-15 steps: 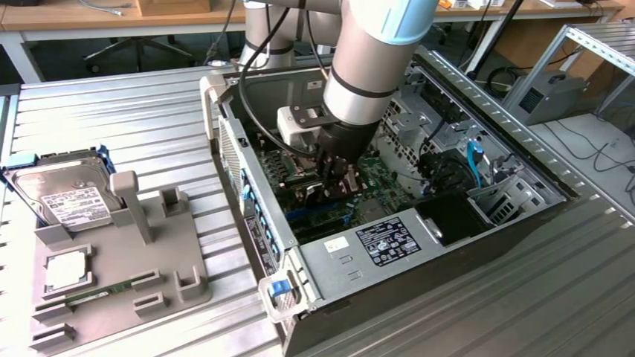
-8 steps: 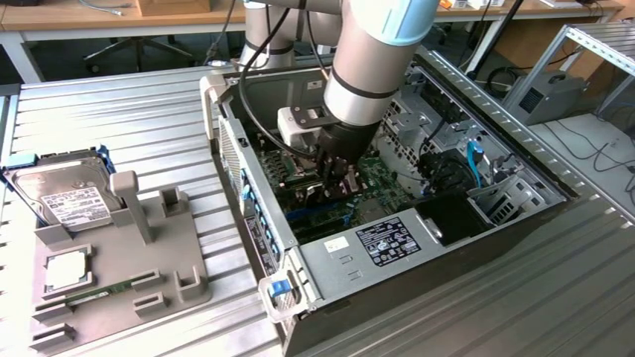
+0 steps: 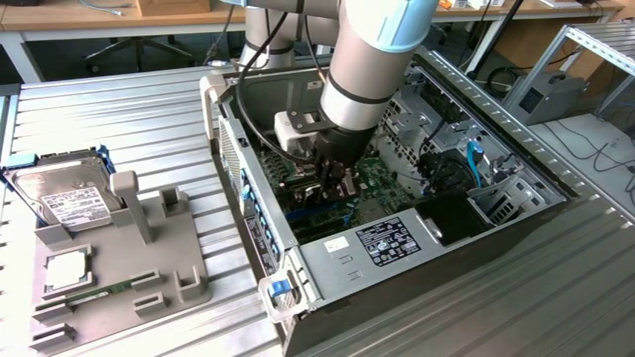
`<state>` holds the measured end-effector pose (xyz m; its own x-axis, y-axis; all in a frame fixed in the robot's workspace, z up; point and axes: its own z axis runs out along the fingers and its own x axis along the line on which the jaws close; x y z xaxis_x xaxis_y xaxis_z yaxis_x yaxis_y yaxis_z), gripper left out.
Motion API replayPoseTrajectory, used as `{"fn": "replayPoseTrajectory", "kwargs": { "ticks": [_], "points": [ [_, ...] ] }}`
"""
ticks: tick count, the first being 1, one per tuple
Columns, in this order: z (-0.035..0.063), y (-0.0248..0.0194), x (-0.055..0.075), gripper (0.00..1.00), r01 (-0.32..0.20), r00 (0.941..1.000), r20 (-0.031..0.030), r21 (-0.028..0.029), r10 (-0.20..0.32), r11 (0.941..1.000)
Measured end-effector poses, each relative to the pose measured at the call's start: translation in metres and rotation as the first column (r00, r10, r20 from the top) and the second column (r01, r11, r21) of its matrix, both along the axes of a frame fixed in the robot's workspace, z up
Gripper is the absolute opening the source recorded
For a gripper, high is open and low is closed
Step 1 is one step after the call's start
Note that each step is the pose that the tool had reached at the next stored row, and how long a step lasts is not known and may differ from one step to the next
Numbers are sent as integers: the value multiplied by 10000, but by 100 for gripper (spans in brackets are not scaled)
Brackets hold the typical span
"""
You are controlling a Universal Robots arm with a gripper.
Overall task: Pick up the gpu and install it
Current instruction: 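Insert the gpu into the slot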
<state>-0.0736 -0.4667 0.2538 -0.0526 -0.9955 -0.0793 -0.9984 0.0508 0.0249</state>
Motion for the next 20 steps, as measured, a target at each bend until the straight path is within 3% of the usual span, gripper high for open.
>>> {"fn": "replayPoseTrajectory", "kwargs": {
  "ticks": [9, 12, 20],
  "points": [
    [9, -14, -22, 27, 219, 9998, 11, -2, -219, 9998],
    [6, -14, -26, 27, 224, 9997, 10, 45, -224, 9997],
    [6, -24, -25, 27, 342, 9994, 9, 45, -342, 9994]
  ]
}}
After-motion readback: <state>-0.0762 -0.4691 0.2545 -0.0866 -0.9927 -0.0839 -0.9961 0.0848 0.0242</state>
